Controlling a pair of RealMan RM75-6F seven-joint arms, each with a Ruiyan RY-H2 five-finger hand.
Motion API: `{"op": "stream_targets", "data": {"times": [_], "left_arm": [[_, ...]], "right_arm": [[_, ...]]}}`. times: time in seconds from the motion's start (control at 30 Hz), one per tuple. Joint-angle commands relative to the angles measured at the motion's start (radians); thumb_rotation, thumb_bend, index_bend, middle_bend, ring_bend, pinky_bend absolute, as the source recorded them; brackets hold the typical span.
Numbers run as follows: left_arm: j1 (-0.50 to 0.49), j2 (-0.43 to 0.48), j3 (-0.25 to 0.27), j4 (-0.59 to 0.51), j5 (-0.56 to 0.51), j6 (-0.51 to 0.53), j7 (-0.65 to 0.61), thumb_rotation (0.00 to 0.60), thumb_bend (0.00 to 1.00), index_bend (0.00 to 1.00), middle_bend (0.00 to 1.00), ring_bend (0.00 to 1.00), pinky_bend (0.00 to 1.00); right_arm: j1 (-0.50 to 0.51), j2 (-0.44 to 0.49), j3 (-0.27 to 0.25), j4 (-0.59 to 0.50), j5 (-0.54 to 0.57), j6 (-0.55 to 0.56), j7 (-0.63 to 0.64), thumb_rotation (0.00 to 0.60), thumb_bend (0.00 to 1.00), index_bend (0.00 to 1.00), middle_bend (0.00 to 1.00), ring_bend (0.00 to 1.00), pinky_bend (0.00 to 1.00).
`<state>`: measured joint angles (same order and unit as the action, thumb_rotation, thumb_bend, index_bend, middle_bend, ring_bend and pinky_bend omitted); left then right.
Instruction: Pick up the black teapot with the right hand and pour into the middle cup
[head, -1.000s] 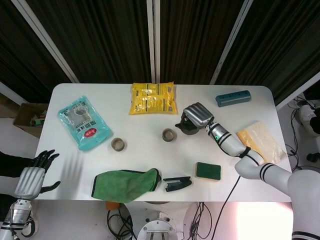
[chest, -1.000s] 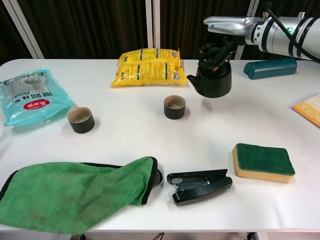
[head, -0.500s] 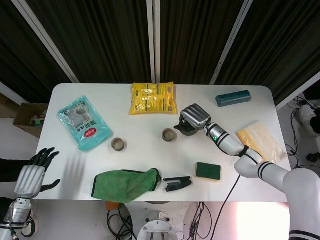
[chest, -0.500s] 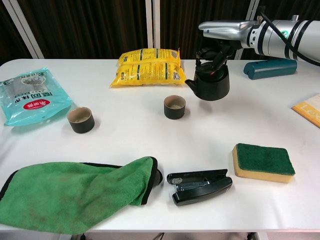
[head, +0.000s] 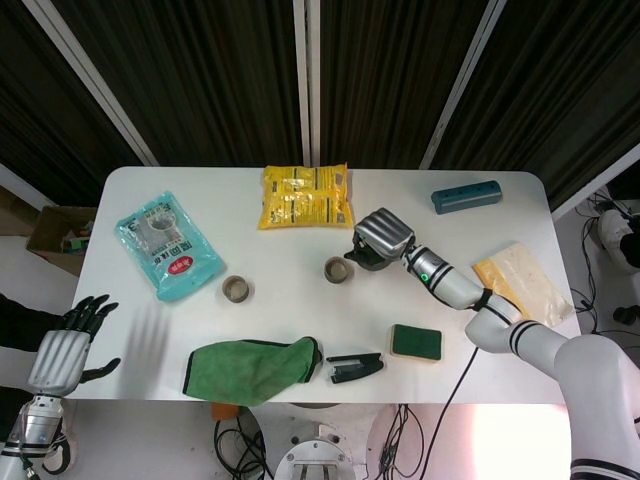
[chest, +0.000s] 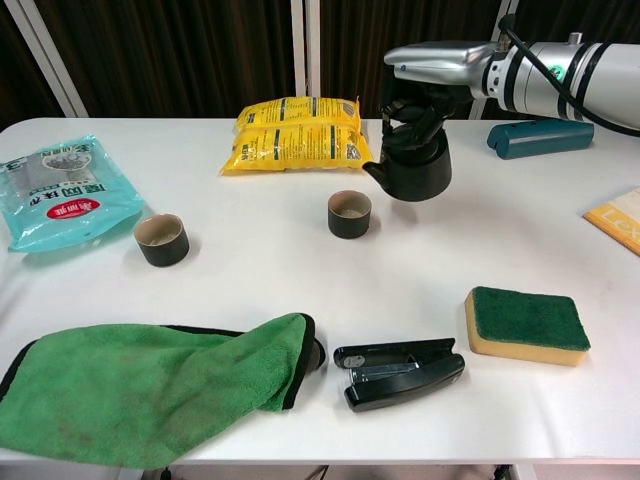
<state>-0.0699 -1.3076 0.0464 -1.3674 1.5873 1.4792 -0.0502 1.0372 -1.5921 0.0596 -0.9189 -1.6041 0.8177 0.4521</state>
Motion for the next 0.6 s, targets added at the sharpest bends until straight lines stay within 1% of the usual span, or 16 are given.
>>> {"op": "stream_targets", "data": {"times": [0.03,0.6], "left_arm": [[0.001,0.0,0.0,0.001,-0.001,0.0,-0.001,0.6,0.13,0.17,0.09,0.07,0.22],[0.002,0.001,-0.003,-0.001,-0.002,0.004,0.001,0.6,0.13,0.17,0.09,0.07,0.22]], "right_arm": [[0.006,-0.007,-0.006,0.011,-0.006,0.0,0.006,0.584,0.33,1.0,1.0,0.98,0.77],[0.028,-0.024,-0.031,0.05,-0.033,0.025,0.001,0.585,0.33,1.0,1.0,0.98,0.77]]}}
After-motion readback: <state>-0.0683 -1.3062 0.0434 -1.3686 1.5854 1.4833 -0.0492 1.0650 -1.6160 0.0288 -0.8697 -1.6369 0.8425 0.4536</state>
